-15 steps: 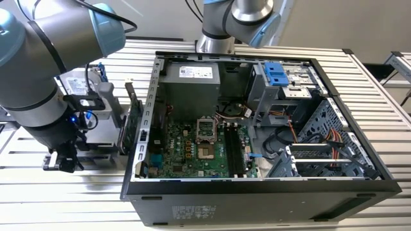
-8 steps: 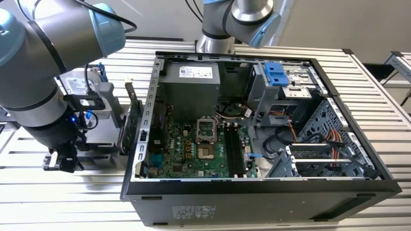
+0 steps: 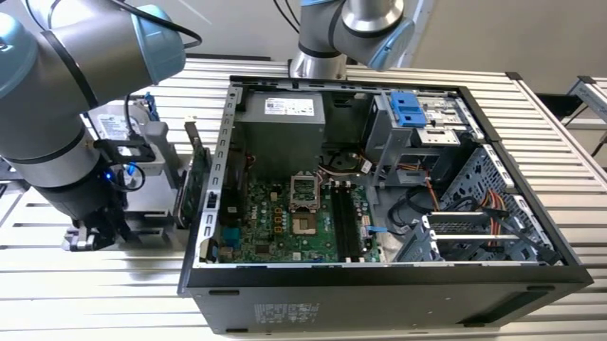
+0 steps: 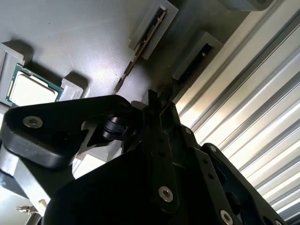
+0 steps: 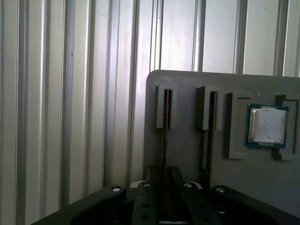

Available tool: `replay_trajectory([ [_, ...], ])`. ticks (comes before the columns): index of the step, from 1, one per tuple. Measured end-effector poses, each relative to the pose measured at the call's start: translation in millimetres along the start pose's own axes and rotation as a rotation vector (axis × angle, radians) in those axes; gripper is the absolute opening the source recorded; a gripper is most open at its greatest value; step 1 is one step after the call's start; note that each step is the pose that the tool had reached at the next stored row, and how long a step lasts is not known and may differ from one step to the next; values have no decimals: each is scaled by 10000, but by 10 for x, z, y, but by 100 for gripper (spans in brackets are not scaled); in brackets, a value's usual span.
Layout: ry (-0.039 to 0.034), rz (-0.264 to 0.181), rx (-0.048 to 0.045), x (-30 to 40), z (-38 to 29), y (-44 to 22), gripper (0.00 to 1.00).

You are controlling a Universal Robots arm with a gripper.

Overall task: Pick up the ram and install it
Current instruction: 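Pick up the ram and move it above insertion slot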

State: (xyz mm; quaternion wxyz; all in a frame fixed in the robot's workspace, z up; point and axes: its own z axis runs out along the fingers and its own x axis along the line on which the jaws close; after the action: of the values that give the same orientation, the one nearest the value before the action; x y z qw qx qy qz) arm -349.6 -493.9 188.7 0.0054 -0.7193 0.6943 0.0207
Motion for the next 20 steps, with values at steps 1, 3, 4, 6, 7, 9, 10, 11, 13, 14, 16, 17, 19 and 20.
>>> replay_trajectory([
  [1, 0, -7, 0, 0, 0, 0, 100],
  [3, 0, -21, 0, 0, 0, 0, 100],
  [4, 0, -28, -1, 0, 0, 0, 100],
  [6, 1, -42, -1, 0, 0, 0, 100],
  [7, 1, -50, -1, 0, 0, 0, 100],
  [9, 3, -63, -2, 0, 0, 0, 0],
  [10, 2, -70, -3, 0, 0, 0, 0],
  [11, 1, -78, -3, 0, 0, 0, 0],
  [13, 2, -92, -3, 0, 0, 0, 0],
  [14, 2, -98, -3, 0, 0, 0, 0],
  [16, 2, -112, -4, 0, 0, 0, 0],
  [17, 3, -120, -4, 0, 0, 0, 0],
  [19, 3, -134, -5, 0, 0, 0, 0],
  [20, 3, -141, -5, 0, 0, 0, 0],
])
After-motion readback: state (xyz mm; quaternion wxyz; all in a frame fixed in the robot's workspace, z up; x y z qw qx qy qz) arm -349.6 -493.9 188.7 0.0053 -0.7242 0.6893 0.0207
